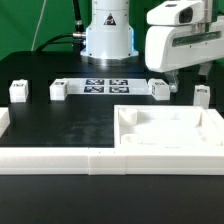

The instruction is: Assemble one leg

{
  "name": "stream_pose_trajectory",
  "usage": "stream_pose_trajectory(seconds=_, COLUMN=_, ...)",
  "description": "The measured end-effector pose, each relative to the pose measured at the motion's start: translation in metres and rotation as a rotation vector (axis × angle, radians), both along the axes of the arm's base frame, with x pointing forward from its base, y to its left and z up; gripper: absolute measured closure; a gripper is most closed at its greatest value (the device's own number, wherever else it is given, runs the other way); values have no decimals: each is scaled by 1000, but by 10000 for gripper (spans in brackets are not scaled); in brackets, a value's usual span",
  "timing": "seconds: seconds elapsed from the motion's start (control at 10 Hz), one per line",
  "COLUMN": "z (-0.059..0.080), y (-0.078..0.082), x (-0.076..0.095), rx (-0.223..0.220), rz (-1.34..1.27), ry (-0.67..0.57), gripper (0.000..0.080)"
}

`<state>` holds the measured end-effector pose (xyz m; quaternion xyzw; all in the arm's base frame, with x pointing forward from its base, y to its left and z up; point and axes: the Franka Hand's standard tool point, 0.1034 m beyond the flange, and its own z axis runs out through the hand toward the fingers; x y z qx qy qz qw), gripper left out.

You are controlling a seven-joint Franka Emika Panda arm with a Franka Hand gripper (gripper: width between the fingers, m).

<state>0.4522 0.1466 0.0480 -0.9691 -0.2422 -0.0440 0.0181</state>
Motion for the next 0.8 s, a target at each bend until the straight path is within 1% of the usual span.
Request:
stream_pose_trajectory(seconds=0.1, z=-1, y=10, x=-4, rx=15, rz=-110, ry=11, gripper=150)
stream_pose_trajectory(seconds=0.3, z=-3, y=18, x=-7, rx=41, rz=-295, ry=34, gripper=150)
stream_pose_trajectory(seconds=0.4, z=-4, y=21, x=-8, rx=53, rz=-391, ry=46, gripper=150)
stream_pose_trajectory(seconds=0.7, z=-5, y=23, x=-10, rx=79, rz=-597, ry=70, gripper=150)
stream_pose_trajectory(seconds=0.8, z=-6, y=25, x=-11, rx=91, rz=-703, ry=83, gripper=150)
